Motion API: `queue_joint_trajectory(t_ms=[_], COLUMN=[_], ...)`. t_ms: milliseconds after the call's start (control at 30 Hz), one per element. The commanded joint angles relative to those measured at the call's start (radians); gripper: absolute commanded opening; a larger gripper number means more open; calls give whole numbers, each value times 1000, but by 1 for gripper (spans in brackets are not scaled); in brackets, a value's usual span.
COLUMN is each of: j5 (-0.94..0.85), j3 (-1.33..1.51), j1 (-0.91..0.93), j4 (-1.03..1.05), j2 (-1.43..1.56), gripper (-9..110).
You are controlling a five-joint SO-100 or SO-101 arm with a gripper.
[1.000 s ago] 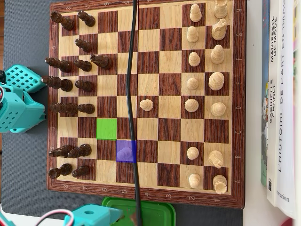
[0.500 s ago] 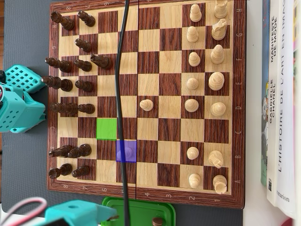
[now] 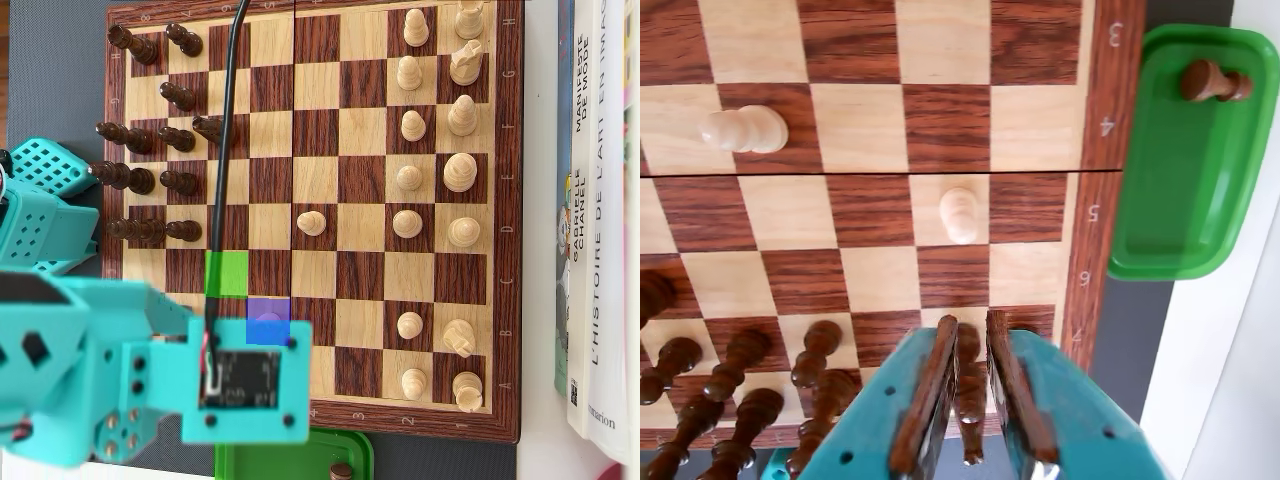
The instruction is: Play chess
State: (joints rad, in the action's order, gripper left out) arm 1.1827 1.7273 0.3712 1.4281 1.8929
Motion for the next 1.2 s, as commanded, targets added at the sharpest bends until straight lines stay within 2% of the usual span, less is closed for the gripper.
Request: queue_joint_trajectory(t_ms=[0,100,367,1167], j5=[25,25,66,31], j3=[15,31,101,-61], j1=[-26,-54,-100,5], j4=[0,0,-64,-77], j2=[51,57,49,-285], gripper=[9,14,14,14])
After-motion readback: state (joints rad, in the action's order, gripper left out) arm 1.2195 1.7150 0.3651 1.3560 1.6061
